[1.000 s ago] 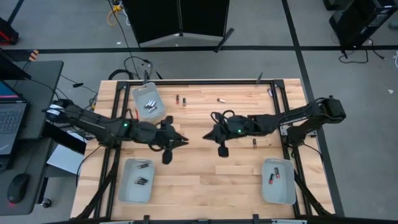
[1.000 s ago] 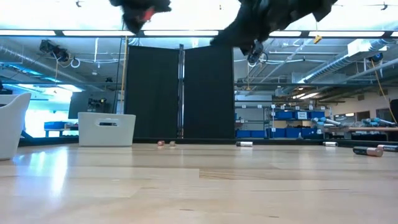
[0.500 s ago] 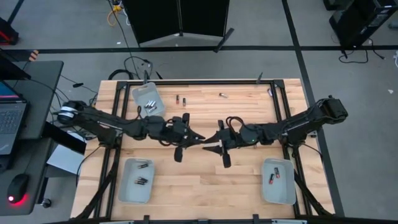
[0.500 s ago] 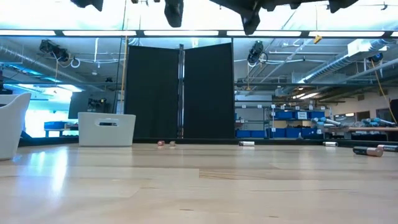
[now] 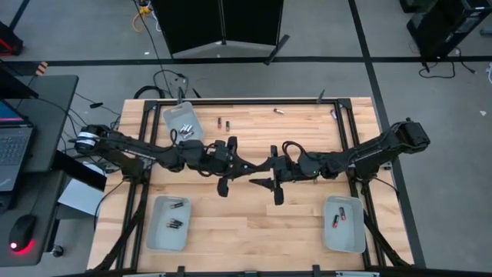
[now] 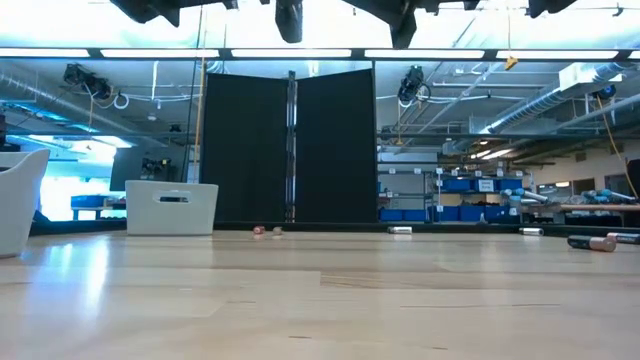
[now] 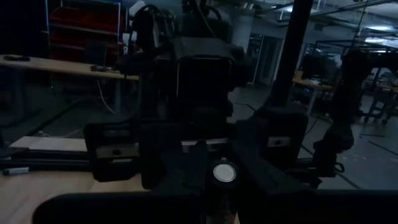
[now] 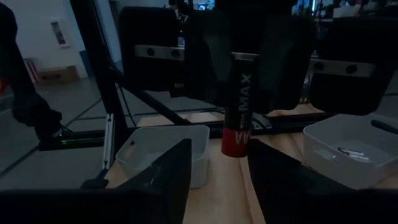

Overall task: Sort batteries
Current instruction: Put the black-red battery into the bottom right gray bin

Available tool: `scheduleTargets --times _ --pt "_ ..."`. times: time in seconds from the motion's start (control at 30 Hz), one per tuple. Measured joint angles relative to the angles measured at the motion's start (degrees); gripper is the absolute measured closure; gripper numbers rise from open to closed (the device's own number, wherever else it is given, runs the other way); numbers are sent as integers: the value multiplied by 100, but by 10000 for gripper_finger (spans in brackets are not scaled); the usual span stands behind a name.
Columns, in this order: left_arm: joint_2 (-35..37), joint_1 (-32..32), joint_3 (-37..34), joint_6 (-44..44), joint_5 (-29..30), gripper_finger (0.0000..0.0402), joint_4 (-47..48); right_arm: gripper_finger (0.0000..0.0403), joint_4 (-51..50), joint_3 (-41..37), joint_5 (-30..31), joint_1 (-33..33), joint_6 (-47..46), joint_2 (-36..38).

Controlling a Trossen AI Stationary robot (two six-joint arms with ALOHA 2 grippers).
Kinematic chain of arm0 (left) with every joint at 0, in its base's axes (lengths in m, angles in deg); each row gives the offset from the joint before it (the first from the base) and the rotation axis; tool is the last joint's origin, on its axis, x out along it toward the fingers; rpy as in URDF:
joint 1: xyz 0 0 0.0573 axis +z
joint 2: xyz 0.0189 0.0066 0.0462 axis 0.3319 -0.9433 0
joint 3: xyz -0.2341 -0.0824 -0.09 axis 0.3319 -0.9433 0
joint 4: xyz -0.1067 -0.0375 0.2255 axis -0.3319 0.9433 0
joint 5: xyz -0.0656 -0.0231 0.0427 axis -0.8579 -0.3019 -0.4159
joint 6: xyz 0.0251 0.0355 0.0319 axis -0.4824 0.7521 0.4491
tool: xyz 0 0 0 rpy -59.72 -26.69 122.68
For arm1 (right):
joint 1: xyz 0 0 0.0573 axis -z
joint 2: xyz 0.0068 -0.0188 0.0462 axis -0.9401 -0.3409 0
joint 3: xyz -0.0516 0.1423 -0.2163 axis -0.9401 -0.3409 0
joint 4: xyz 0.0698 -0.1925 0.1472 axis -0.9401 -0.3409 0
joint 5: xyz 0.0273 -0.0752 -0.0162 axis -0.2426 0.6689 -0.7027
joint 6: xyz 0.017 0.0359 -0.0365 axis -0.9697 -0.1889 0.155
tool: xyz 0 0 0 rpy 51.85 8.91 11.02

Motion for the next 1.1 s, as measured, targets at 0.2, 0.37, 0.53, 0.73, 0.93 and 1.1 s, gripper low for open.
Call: scheduleTargets --times 0.2,0.37,0.53,0.73,0.93,1.1 --pt "2 85 0 83 -139 353 -97 252 134 0 -19 92 71 -5" --pt "2 90 0 125 -117 353 -92 272 257 0 -229 253 54 -7" --pt "-159 103 0 127 -119 353 -366 296 285 0 -475 378 51 -7" --pt "-345 202 0 127 -290 353 -632 338 123 2 -500 413 14 -4" --pt "-296 200 -4 363 -316 352 -588 339 40 17 -499 413 44 12" --pt "-121 204 5 934 -283 288 -532 339 -996 165 -362 411 -81 166"
